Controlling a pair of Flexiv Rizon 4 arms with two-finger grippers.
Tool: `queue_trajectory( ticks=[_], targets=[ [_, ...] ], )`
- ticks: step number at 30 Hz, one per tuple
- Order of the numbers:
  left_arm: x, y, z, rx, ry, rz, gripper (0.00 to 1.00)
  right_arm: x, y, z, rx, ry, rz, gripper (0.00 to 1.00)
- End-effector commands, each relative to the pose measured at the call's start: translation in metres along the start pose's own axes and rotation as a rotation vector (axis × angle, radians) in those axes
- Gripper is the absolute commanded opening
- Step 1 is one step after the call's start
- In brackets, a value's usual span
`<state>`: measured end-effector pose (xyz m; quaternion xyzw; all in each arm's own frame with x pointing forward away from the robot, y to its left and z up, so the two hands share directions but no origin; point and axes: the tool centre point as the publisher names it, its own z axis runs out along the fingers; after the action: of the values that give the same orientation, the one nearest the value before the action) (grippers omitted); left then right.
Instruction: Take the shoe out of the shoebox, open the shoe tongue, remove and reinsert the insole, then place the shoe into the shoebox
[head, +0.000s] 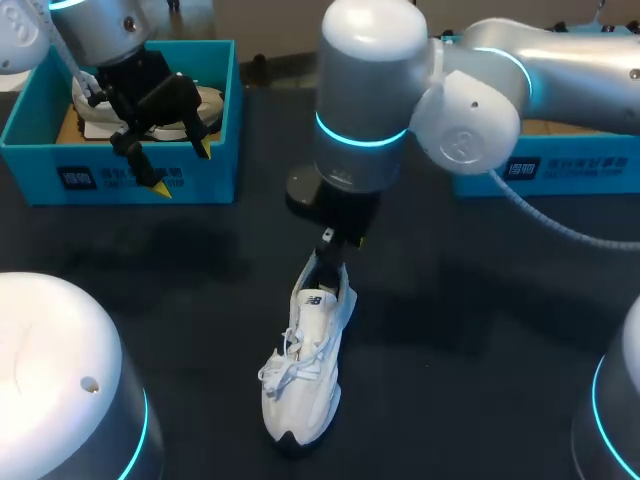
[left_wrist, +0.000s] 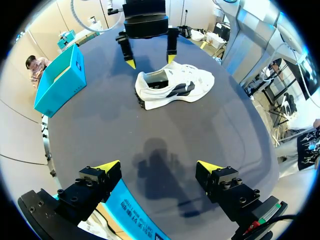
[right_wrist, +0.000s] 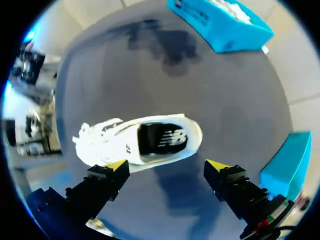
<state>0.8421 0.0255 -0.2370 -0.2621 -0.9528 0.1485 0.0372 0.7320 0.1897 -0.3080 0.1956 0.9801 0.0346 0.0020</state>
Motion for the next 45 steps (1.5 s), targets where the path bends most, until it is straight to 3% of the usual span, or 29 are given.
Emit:
queue_trajectory(
  ticks=[1, 11, 23, 45],
  targets=[
    [0.001, 0.000, 0.000, -0.002, 0.000, 0.000, 1.00, -0.005, 0.006, -0.001, -0.010, -0.040, -0.058, 1.00],
    [0.001, 0.000, 0.000, -0.002, 0.000, 0.000, 1.00, -0.022, 0.023, 0.009, -0.036, -0.098, -0.105, 1.00],
    [0.001, 0.000, 0.000, -0.002, 0.000, 0.000, 1.00, -0.035, 0.033, 0.030, 0.005, -0.128, -0.126, 1.00],
    [0.001, 0.000, 0.000, -0.002, 0.000, 0.000, 1.00, -0.058, 0.025, 0.063, 0.017, -0.087, -0.212, 1.00]
  ],
)
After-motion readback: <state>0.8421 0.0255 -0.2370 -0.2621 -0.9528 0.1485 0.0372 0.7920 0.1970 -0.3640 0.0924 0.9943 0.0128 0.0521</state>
